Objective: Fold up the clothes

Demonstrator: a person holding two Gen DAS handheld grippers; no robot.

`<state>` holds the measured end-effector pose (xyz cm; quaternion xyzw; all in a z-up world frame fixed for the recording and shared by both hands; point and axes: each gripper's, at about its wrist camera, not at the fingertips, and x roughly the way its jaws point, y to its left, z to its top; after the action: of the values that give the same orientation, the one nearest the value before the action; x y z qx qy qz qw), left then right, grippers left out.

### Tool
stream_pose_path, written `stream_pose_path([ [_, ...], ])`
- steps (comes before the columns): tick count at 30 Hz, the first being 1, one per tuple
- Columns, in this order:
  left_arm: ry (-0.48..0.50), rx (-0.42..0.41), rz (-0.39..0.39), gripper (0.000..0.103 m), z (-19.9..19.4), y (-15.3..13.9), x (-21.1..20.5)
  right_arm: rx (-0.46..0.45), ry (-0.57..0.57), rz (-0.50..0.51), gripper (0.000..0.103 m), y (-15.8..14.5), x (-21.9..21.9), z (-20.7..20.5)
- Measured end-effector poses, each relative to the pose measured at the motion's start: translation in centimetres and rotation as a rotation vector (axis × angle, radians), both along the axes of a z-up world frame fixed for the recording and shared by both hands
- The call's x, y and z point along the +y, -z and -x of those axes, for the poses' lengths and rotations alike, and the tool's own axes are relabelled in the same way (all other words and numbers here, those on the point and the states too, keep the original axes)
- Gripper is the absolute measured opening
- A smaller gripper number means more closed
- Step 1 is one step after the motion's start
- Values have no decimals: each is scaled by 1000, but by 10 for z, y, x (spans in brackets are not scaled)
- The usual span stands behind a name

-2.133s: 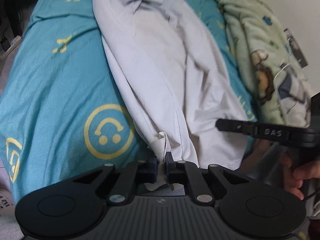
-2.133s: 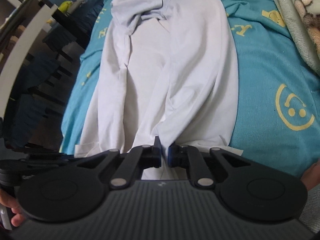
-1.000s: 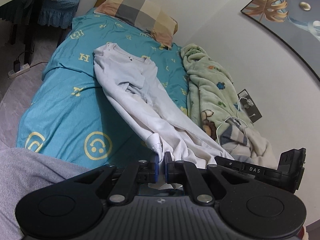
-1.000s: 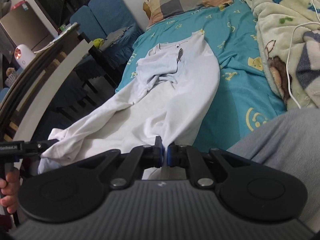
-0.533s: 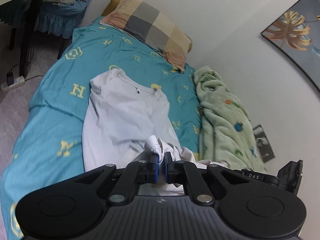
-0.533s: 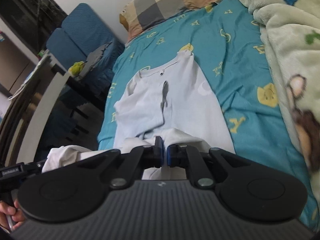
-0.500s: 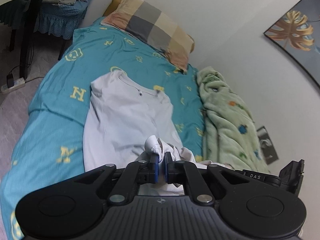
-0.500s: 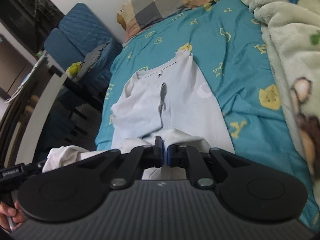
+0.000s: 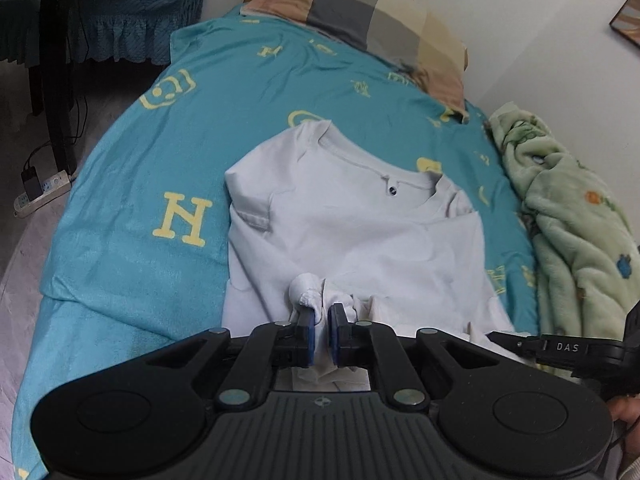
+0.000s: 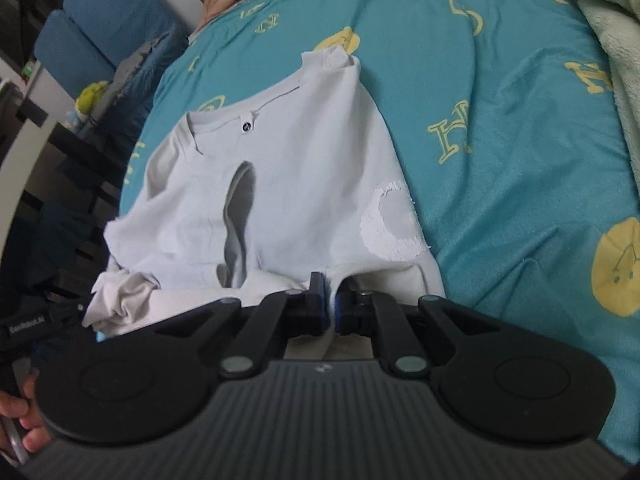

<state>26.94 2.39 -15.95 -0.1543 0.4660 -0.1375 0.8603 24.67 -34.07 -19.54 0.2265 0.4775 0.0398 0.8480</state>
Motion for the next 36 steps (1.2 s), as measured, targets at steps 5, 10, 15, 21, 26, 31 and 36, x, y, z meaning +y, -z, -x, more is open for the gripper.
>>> stream_pose_path([
  [5, 22, -51, -88, 28, 13, -8, -10, -29, -16, 20, 10, -13, -1, 3],
  [10, 32, -117, -174, 62, 44, -27, -20, -92, -10, 62, 42, -36, -6, 20],
  [15, 47, -152, -233, 69, 78, -40, -30, -161, -17, 84, 56, -61, 1, 50],
  [21, 133, -176, -264, 68, 104, -42, -47, -165, -96, 140, 55, -76, 28, 86],
  [26, 149, -188, -289, 67, 101, -30, -49, -97, -133, 147, 54, -53, 39, 80],
  [31, 145, -188, -306, 65, 80, -11, -41, -119, -177, 235, 51, -41, 50, 62],
  [36, 136, -210, -265, 54, 61, -1, -42, -106, -156, 240, 13, -27, 47, 42],
])
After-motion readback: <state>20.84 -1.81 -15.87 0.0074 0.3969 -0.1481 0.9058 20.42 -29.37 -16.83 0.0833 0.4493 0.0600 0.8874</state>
